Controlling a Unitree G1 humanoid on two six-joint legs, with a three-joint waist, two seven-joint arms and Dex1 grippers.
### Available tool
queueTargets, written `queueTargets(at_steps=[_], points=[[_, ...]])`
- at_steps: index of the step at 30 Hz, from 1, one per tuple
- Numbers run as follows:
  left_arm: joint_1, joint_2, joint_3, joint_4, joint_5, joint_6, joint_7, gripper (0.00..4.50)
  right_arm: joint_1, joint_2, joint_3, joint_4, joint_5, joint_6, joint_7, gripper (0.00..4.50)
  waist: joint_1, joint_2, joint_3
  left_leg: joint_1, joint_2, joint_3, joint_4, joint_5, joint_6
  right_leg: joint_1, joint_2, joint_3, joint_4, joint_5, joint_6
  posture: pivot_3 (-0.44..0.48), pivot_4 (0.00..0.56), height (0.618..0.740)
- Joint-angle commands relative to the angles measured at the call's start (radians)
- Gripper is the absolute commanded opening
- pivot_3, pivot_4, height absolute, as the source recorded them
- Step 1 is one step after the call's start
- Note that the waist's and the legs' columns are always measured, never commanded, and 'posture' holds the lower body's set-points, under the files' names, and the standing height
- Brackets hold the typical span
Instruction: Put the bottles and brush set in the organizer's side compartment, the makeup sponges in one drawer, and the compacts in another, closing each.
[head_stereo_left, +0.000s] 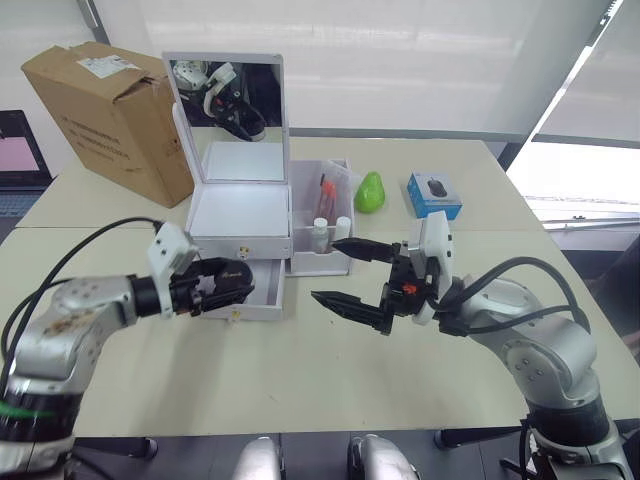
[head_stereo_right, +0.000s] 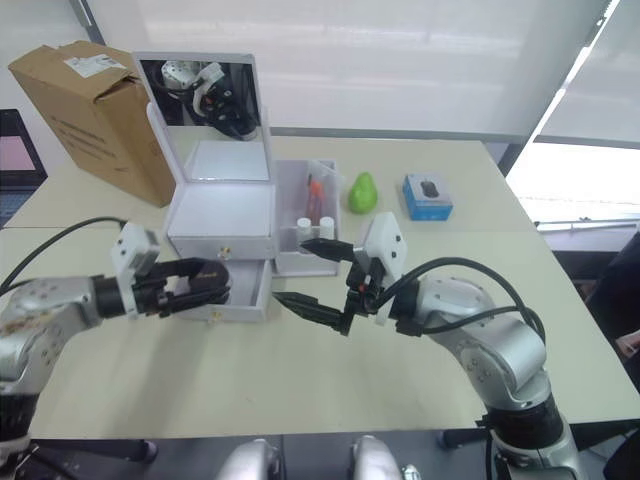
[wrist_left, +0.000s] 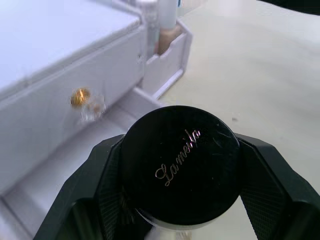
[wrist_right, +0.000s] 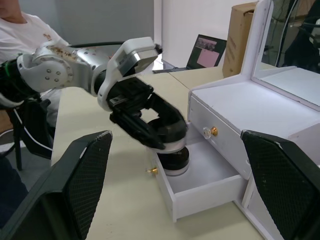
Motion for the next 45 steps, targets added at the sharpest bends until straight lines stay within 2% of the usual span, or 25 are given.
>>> queueTargets(at_steps=[1,6,14,30,32,35,45], points=[[-0.068,0.029,-0.081,0.050,0.054,-0.003,-0.066,2.90,0.007,0.002,-0.027,-0.060,0.001,-0.010,-0.030,4.50,-0.002,0.000,0.000,0.001,0.000,0.000,0.000,0.000,0.000,0.000,0.001,0.002,0.000,0.000,0.000,0.000,0.150,0.740],[-0.125,0.013,-0.134,0.117,0.091,-0.018,-0.105,2.90,0.028,0.001,-0.035,-0.086,0.003,-0.010,-0.062,4.50,-0.004,-0.001,-0.001,0.004,0.000,-0.005,0.000,0.000,0.000,0.000,0.009,0.010,0.000,0.000,0.000,0.000,0.150,0.740],[-0.192,-0.075,-0.216,0.236,0.230,-0.124,-0.067,2.90,0.045,0.000,-0.048,-0.104,0.006,-0.014,-0.088,4.50,0.003,-0.003,-0.002,0.003,0.000,-0.005,0.000,0.000,0.000,0.000,0.008,0.010,0.000,0.000,-0.001,0.000,0.150,0.740],[-0.238,-0.125,-0.216,0.326,0.283,-0.169,-0.092,2.90,0.053,0.000,-0.047,-0.106,0.003,-0.018,-0.101,4.50,0.000,-0.005,-0.003,0.002,0.000,-0.005,0.000,0.000,0.000,0.000,0.008,0.011,0.000,0.000,-0.001,0.000,0.150,0.740],[-0.238,-0.129,-0.209,0.325,0.277,-0.160,-0.092,3.65,0.053,0.001,-0.046,-0.106,0.003,-0.018,-0.102,4.50,0.000,-0.005,-0.003,0.002,0.000,-0.005,0.000,0.000,0.000,0.000,0.008,0.011,0.000,0.000,-0.001,0.000,0.150,0.740],[-0.240,-0.131,-0.190,0.324,0.265,-0.133,-0.089,4.48,0.052,-0.001,-0.048,-0.104,0.002,-0.019,-0.100,4.50,0.001,-0.005,-0.003,0.002,0.000,-0.005,0.000,0.000,0.000,0.000,0.009,0.011,0.000,0.000,-0.001,0.000,0.150,0.740],[-0.263,-0.049,-0.125,0.316,0.226,-0.065,-0.123,4.48,0.054,-0.001,-0.048,-0.104,0.001,-0.018,-0.101,4.50,-0.002,-0.005,-0.003,0.002,0.000,-0.006,0.000,0.000,0.001,0.000,0.009,0.011,0.001,0.000,-0.001,0.000,0.150,0.740]])
